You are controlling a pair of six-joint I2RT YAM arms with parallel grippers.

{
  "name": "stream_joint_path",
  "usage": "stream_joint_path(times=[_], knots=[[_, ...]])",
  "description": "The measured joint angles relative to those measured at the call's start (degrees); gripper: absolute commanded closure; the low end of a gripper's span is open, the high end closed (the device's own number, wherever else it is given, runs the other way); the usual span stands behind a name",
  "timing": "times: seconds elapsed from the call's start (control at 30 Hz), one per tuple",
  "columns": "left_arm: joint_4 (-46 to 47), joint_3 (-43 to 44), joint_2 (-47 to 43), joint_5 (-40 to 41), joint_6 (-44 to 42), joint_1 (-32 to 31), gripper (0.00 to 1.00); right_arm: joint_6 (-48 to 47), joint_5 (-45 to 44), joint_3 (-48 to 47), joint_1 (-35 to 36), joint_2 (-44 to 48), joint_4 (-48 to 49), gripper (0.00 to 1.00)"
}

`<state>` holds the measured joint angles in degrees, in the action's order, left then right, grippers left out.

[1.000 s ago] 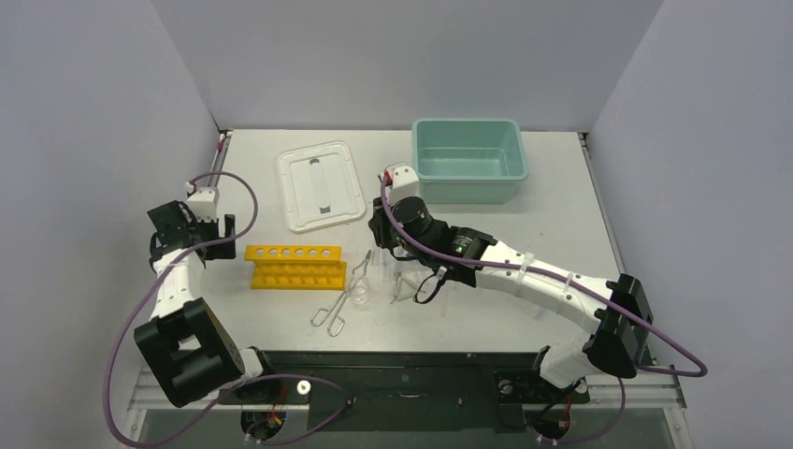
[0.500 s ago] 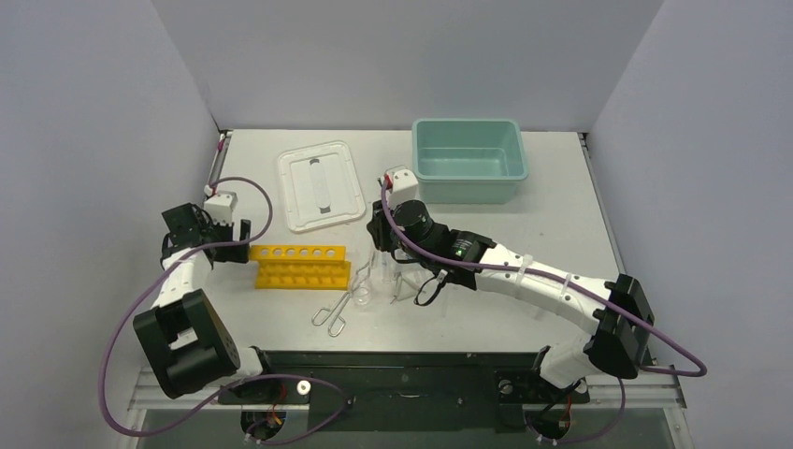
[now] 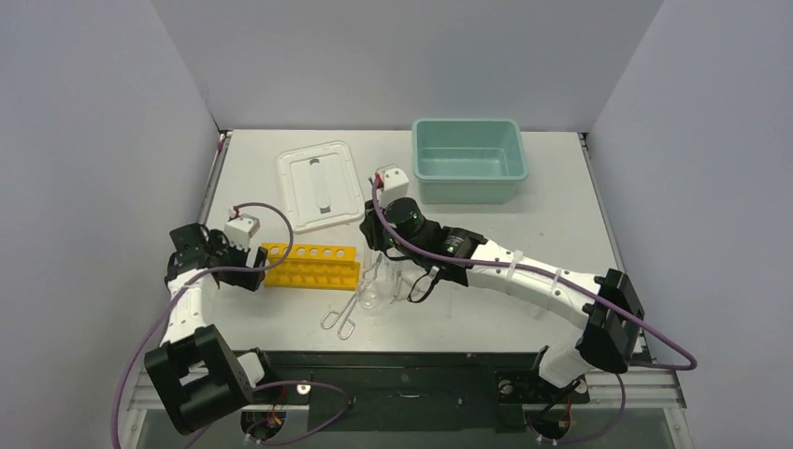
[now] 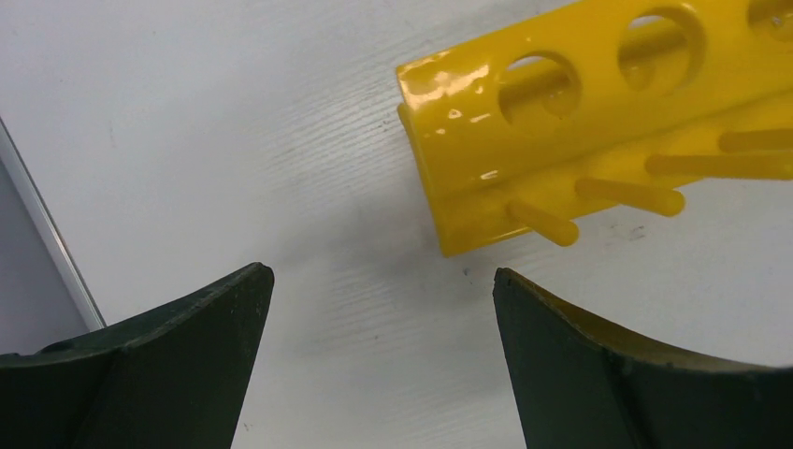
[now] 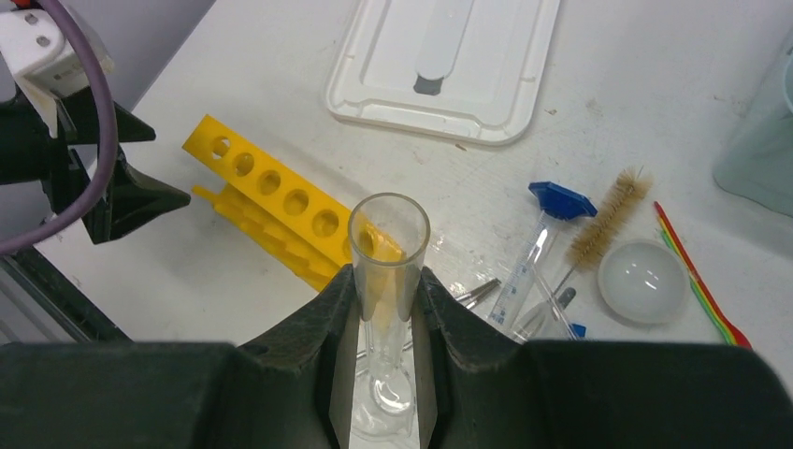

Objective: Organize the chemistry lab equipment
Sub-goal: Insert the test tube into the slot of the test tube rack.

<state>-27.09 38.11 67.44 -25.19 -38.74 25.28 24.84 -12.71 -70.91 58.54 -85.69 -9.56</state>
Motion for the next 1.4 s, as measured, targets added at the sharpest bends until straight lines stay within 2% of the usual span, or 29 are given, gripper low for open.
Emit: stream_joint_path(times=[0.07, 0.1, 0.17, 0.2, 0.23, 0.4, 0.53, 0.73, 0.93, 1.4], knots=[[-2.3, 0.0, -1.4, -0.9, -1.2, 0.0, 0.12, -0.2, 0.1, -2.6, 0.2, -2.1, -0.4, 1.0], [-5.2, 0.2, -2.4, -1.4, -1.9, 0.3, 0.1, -0.5, 0.3, -6.8, 0.7, -5.3, -0.1, 1.0], [-6.2, 0.5, -2.6, -1.5, -2.0, 0.8, 0.08, -0.7, 0.5, -8.2, 1.0, -6.3, 0.1, 1.0], [-8.1, 1.4, -2.6, -1.8, -1.7, 1.7, 0.02, -1.1, 0.5, -9.8, 1.3, -7.5, 0.3, 1.0], [-9.3, 2.3, -2.5, -1.8, -1.3, 2.6, 0.01, -1.5, 0.6, -11.5, 1.7, -8.9, 1.0, 1.0], [-18.0, 13.8, 0.8, -3.4, 0.9, 9.4, 0.03, -4.3, 0.9, -18.9, 4.9, -16.0, 6.6, 1.0], [-24.0, 20.8, 3.7, -6.2, 1.2, 14.6, 0.03, -7.7, 1.6, -20.4, 7.5, -21.0, 13.0, 1.0], [-32.4, 21.9, 4.8, -8.4, 0.2, 17.9, 0.03, -12.2, 3.4, -20.8, 9.3, -26.6, 19.9, 1.0], [-38.0, 23.3, 6.1, -10.0, -1.3, 19.1, 0.03, -16.5, 3.8, -24.0, 9.3, -30.7, 22.2, 1.0], [-40.0, 23.8, 6.5, -12.2, -2.6, 21.0, 0.03, -21.5, 3.3, -28.5, 9.1, -34.4, 23.1, 1.0]])
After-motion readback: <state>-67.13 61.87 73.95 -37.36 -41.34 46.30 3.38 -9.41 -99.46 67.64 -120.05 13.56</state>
